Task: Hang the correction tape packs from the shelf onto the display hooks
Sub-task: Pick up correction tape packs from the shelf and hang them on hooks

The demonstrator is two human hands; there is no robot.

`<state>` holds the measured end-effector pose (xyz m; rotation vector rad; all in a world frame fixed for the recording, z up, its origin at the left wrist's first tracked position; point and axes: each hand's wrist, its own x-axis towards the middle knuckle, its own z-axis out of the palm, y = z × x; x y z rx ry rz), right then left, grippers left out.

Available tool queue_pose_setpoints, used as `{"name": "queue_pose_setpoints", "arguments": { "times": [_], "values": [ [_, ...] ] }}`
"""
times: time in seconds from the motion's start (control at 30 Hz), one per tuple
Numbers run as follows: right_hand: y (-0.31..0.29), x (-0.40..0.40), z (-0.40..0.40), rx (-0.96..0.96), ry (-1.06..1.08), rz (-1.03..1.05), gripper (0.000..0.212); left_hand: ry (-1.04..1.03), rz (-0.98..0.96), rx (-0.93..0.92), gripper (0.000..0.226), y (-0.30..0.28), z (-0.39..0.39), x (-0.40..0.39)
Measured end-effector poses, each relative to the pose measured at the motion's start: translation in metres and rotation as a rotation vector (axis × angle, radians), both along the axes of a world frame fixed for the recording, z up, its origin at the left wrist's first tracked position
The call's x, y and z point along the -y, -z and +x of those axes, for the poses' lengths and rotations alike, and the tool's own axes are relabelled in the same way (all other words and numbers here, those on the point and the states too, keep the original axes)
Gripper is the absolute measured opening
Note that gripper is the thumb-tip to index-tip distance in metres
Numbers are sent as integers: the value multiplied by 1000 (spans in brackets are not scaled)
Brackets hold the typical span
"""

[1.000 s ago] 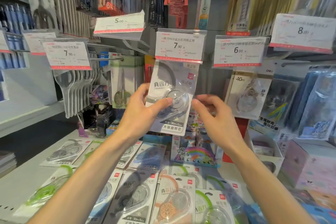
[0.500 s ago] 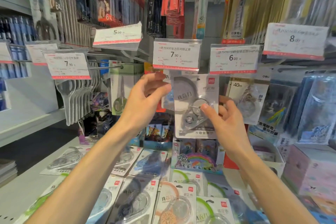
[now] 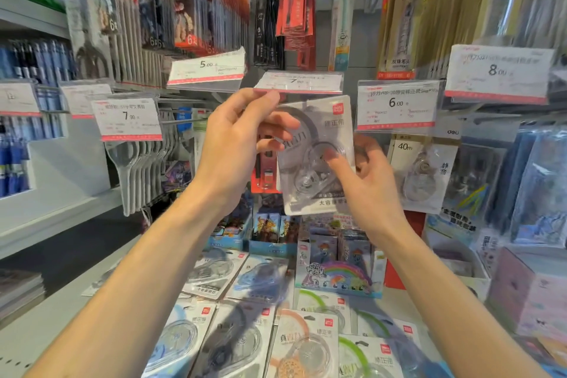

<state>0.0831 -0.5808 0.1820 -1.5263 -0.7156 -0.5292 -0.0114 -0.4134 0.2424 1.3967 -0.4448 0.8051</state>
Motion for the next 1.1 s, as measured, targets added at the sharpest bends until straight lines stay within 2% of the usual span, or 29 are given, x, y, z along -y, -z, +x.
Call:
{"name": "queue_pose_setpoints", "arguments": {
  "times": [0.1,0.43,0.7,0.93,1.1],
  "values": [
    [-8,-6,2,-9,-1,-2,21,-14,-16,-29,17,-1,1,-1],
    [-11,-12,8,-99,50,42,31,-48,-8,-72,16,-1,6,-3],
    [-6,-5,13,-87,81,78,16,-33,2,-58,16,-5,6,-5],
    [1,-13,27,-177,133,-119,46,-44,35,-73,13,1,10,-6],
    [11,-21,34,-215,52,-51,23,-84,78,-52,11,7,15,-8]
  ]
}}
